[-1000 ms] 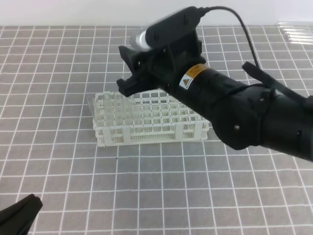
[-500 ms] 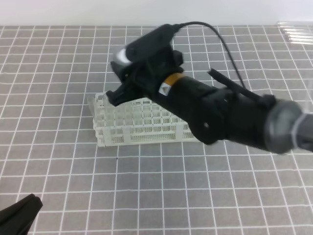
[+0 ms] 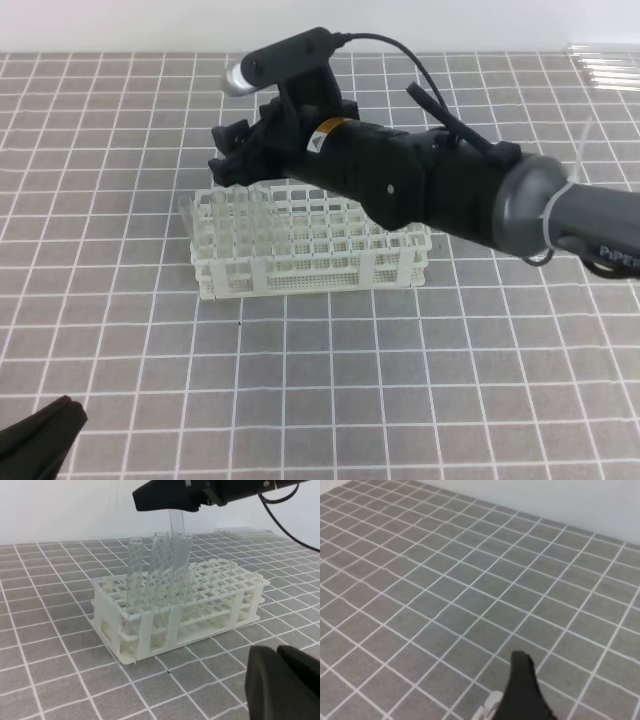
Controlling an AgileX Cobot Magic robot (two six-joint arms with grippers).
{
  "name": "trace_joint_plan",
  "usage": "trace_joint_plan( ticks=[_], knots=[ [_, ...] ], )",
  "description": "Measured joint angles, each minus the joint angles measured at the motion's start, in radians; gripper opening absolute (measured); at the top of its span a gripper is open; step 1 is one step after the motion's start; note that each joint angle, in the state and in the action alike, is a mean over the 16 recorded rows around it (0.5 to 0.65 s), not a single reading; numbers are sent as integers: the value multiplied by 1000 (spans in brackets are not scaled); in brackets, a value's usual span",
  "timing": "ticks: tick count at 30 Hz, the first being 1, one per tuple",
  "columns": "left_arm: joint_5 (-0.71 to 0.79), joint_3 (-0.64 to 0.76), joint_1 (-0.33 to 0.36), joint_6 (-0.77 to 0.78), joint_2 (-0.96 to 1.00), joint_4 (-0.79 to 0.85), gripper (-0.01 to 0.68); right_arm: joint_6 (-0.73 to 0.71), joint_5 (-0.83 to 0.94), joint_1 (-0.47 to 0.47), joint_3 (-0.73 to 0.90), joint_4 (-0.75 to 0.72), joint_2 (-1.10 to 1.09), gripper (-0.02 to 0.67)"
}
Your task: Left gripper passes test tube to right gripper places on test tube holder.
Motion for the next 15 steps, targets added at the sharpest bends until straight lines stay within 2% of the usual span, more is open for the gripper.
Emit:
trace_joint_plan(
  ticks=[15],
  knots=[
    [1,0,0,0,0,0,-1,0,40,-38,-45,18,55,433]
  ],
)
